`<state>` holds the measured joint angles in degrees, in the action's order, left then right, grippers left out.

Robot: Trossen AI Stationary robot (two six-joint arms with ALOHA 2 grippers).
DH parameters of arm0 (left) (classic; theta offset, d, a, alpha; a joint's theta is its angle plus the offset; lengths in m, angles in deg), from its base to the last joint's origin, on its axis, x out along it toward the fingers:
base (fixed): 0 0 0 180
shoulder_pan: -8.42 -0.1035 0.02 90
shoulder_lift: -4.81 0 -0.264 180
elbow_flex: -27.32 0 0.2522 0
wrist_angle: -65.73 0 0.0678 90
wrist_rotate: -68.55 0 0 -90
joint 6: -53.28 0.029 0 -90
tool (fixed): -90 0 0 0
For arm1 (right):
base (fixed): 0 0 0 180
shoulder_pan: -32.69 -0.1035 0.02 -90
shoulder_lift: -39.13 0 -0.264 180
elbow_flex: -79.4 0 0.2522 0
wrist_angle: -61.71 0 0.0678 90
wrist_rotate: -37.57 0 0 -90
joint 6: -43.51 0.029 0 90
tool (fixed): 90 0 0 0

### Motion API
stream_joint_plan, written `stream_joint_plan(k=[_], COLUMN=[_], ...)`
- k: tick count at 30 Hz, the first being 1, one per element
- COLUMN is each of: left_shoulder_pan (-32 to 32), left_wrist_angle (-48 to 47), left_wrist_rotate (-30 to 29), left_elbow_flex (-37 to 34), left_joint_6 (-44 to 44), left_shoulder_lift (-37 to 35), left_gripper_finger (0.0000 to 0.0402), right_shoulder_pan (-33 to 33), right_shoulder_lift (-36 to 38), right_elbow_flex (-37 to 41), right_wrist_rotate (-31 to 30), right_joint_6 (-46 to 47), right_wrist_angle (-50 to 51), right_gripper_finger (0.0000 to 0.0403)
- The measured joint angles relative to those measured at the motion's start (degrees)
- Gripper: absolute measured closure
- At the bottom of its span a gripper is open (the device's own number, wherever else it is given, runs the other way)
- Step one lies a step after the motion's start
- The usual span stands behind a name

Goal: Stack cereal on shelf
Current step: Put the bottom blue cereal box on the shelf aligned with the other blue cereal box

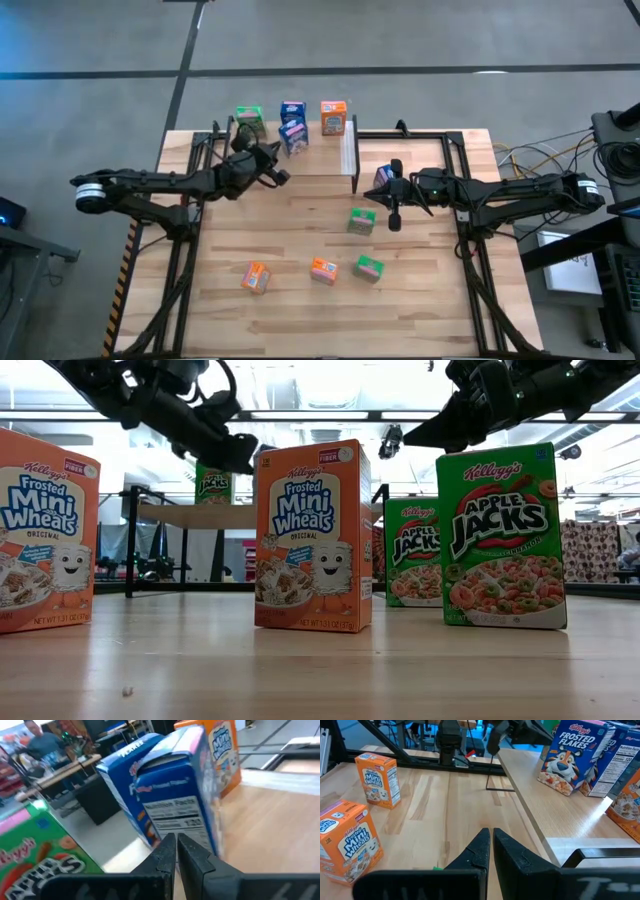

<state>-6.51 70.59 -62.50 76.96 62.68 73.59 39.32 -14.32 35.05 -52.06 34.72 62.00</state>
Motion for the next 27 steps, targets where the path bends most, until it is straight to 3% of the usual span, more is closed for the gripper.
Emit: stream_joint_plan(k=[2,6,8,12,18,27], left_shoulder_pan=[0.7,1.7,1.7,1.3,1.1,2.7], left_wrist_angle=[0.0,0.5,2.6,6.1,6.3,6.2], left_wrist_rotate=[2.3,18.4,22.2,16.9,0.7,0.3], left_elbow_flex=[0.0,0.0,0.0,0.0,0.0,0.0], left_joint_6=[-1.5,-1.7,-0.9,1.7,3.0,3.0], left_shoulder_lift=[-0.1,0.0,0.3,1.5,2.9,0.9], left_gripper_finger=[0.0400,0.0400,0.0400,0.0400,0.0400,0.0400], right_shoulder_pan=[0.0,0.0,0.0,0.0,0.0,0.0], right_shoulder_lift=[0.0,0.0,0.0,0.0,0.0,0.0], right_elbow_flex=[0.0,0.0,0.0,0.0,0.0,0.0], right_wrist_rotate=[0.0,0.0,0.0,0.0,0.0,0.0], right_joint_6=[0.0,-0.1,-0.1,-0.3,-0.4,-0.4], right_wrist_angle=[0.1,0.3,0.3,0.1,-0.1,-0.1], right_gripper_finger=[0.0390,0.0390,0.0390,0.0390,0.0390,0.0390])
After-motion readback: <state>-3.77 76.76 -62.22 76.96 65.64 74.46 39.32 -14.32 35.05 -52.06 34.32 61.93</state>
